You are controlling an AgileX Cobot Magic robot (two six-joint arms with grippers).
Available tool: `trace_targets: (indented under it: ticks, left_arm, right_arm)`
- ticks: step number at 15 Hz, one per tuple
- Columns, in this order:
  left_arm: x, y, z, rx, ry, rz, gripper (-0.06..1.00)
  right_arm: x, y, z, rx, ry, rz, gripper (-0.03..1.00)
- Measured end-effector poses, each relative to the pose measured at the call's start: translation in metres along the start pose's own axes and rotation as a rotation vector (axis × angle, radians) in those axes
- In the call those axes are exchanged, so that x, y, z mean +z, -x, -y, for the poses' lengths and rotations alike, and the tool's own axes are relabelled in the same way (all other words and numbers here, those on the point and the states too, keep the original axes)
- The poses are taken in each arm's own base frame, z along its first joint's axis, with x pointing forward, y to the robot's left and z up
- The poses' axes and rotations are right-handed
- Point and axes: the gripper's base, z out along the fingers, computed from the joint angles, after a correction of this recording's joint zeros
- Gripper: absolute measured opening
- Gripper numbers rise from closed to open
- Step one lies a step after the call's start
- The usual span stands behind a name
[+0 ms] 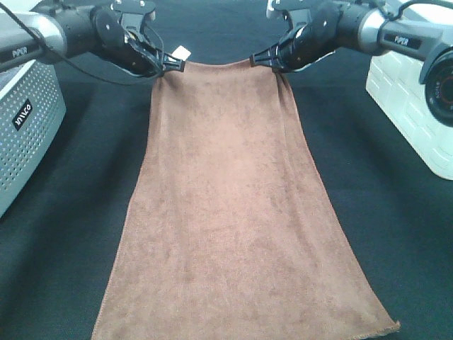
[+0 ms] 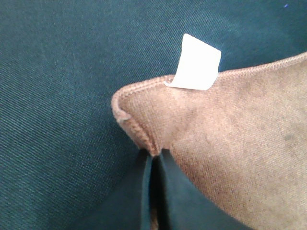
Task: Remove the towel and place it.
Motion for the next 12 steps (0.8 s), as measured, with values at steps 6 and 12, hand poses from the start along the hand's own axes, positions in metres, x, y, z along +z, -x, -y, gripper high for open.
trace_targets:
  ticks: [6, 12]
  left_arm:
    - [0.021, -0.023, -0.002, -0.003, 0.009, -0.004, 0.01]
    - [0.028, -0.030, -0.003, -0.004, 0.013, 0.005, 0.00]
  right_arm:
    - [0.018, -0.014, 0.000, 0.024, 0.002, 0.017, 0.00]
    - [0.027, -0.023, -0.001, 0.039, 0.005, 0.018, 0.02]
